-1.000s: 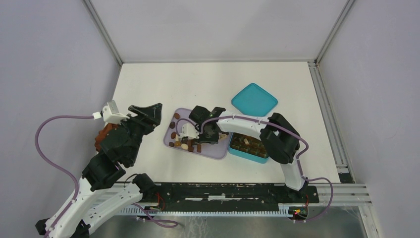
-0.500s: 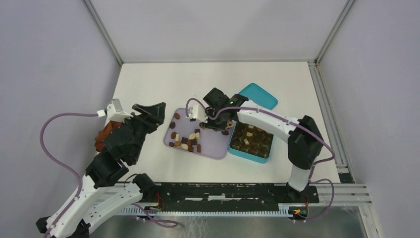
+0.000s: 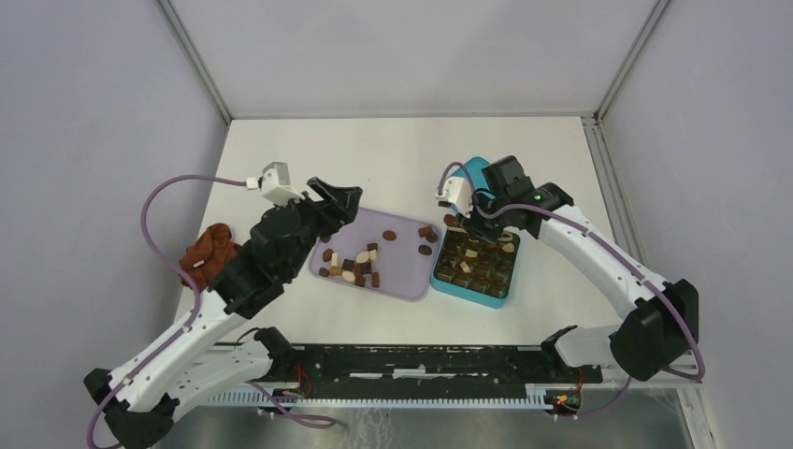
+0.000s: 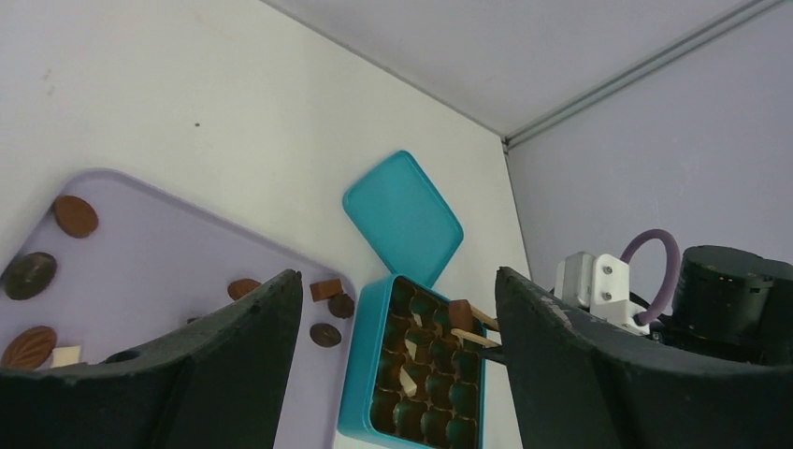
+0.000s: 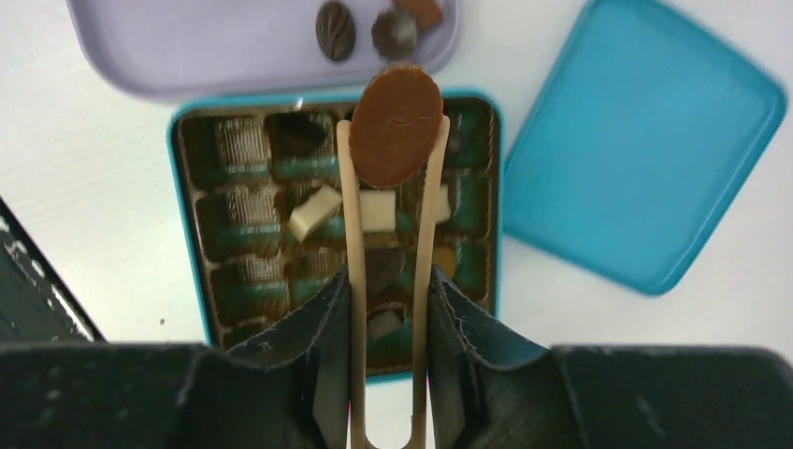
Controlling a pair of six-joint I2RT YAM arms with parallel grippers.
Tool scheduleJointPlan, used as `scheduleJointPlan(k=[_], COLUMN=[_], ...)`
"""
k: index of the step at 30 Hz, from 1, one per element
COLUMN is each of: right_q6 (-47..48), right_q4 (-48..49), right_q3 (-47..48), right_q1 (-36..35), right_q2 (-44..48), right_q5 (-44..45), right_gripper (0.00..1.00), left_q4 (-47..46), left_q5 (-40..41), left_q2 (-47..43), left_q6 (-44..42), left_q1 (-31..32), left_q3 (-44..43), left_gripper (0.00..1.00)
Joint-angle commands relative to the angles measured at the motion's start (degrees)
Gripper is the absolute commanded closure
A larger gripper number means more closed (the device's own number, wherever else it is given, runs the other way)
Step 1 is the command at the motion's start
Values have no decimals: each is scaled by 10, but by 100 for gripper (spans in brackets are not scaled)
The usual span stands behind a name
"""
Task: Pack the chocolate
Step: Place the fake chocolate in the packing box.
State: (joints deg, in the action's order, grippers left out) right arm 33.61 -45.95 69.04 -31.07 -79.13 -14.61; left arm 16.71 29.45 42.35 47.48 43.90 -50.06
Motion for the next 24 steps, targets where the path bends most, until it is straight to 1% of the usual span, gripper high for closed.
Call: scheduleJointPlan(k=[1, 6, 12, 18, 24], right_q6=[27, 65, 84, 92, 110], right_q4=[-22, -49, -58, -56, -67], right_q3=[-66, -130, -187, -205, -192], right_q1=[42, 87, 110, 110, 110], right_q2=[67, 117, 151, 150, 114], right_q5=[-25, -10, 3, 14, 23], right_gripper=[86, 86, 86, 86, 86], left_q4=[-61, -77, -76, -32, -50], left_q5=[-67, -121, -202, -233, -260], left_q2=[56, 128, 217, 288, 346], left_q6=[-2, -13, -43, -99, -125], left_q1=[1, 1, 1, 1, 1], left_q3=[-2, -13, -41, -75, -95], left_gripper=[19, 19, 20, 22, 23])
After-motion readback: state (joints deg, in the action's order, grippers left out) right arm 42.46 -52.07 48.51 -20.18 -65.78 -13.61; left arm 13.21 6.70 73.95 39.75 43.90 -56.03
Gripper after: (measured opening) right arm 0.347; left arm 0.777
